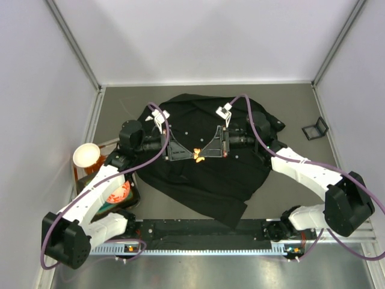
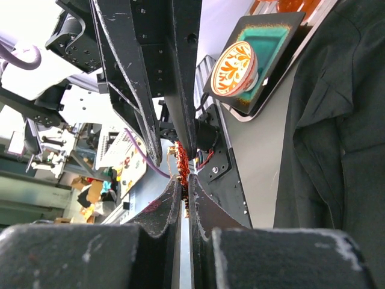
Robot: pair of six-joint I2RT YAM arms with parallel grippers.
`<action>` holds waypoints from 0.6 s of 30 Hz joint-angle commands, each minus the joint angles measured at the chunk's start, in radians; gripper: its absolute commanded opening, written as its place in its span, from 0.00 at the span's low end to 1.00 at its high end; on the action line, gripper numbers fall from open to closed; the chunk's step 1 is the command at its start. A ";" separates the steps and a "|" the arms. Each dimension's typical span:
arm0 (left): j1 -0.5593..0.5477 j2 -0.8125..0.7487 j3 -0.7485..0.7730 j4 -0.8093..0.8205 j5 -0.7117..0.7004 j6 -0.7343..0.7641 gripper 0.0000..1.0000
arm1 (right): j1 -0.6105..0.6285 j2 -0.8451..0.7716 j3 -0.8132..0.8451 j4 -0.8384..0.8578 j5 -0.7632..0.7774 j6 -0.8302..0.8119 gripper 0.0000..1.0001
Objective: Remove the brooch from the garment
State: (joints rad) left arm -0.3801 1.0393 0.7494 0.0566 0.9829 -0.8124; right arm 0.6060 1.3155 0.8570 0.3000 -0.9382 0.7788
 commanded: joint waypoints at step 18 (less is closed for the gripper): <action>0.007 0.015 0.002 0.083 0.053 -0.021 0.00 | -0.002 -0.028 0.002 0.047 0.021 0.059 0.01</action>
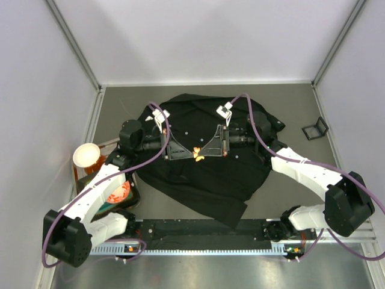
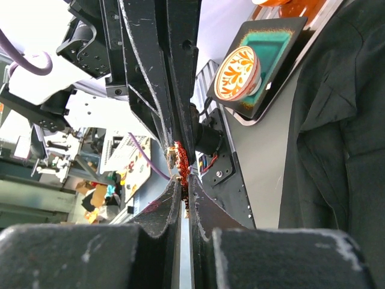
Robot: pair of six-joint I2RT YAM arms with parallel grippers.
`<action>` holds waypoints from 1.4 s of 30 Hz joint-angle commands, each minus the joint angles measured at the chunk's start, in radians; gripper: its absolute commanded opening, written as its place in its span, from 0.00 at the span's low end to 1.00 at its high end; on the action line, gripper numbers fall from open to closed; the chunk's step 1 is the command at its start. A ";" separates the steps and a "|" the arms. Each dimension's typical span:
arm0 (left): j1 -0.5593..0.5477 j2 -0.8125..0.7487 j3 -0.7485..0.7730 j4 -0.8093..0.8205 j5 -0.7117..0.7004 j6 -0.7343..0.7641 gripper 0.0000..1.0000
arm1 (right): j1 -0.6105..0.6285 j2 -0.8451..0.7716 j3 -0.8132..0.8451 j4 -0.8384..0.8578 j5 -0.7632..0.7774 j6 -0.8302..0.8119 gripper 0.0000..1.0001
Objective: Remove the brooch from the garment
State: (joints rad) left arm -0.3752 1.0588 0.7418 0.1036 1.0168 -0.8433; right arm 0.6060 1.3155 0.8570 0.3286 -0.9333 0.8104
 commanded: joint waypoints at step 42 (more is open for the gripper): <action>0.007 0.017 0.030 0.015 0.054 -0.017 0.00 | 0.051 0.004 0.089 -0.091 0.050 -0.048 0.35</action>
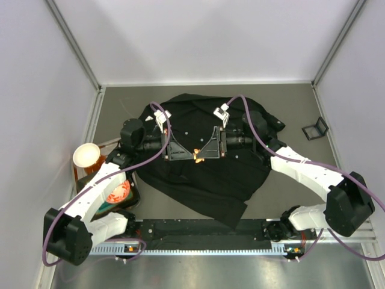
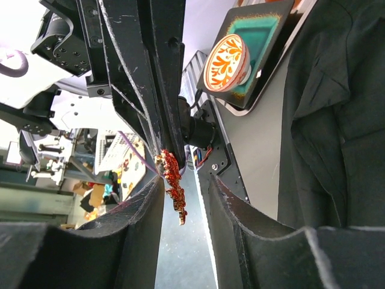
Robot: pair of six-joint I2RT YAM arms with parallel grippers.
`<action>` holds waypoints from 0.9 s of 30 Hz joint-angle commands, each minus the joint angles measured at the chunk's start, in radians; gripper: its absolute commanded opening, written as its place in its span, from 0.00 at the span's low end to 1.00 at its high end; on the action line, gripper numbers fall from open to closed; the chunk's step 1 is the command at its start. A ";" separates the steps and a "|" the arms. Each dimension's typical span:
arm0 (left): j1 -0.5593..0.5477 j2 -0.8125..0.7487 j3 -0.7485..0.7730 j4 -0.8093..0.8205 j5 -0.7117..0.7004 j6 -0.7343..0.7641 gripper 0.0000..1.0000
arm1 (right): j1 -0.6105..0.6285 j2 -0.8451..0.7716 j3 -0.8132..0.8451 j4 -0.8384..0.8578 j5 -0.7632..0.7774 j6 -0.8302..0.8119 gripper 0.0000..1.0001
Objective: Remove the brooch from the garment
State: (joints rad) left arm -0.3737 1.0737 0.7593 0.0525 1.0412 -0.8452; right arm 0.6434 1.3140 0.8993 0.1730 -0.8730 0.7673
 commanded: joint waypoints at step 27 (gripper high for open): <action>0.007 0.008 0.015 0.056 0.043 -0.011 0.00 | 0.015 -0.044 0.079 -0.018 0.011 -0.068 0.49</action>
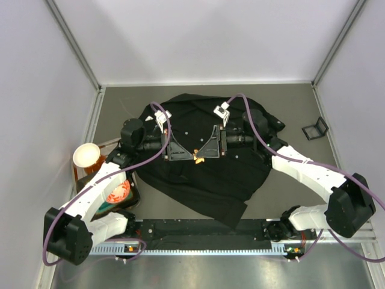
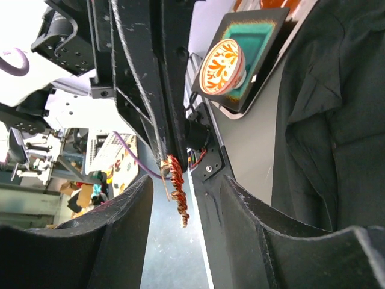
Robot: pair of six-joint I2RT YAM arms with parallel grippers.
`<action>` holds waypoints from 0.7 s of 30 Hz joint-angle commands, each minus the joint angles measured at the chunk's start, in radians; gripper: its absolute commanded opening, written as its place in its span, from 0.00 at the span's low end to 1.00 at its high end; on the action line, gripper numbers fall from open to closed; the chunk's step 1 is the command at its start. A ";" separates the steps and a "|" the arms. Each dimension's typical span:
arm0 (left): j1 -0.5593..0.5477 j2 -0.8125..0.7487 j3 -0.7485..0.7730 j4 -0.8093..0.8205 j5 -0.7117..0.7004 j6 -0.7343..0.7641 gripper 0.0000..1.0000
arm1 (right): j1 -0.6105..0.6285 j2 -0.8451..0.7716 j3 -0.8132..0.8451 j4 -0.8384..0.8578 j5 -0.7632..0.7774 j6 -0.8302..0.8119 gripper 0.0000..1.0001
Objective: Remove the brooch from the garment
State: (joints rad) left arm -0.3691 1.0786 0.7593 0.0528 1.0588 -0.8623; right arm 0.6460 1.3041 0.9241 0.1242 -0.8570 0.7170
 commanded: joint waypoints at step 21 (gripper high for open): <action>0.004 0.011 0.018 0.064 0.036 -0.001 0.00 | 0.035 0.017 0.047 0.075 -0.010 0.006 0.33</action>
State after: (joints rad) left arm -0.3687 1.0916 0.7593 0.0532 1.0672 -0.8627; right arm 0.6716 1.3201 0.9325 0.1356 -0.8616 0.7197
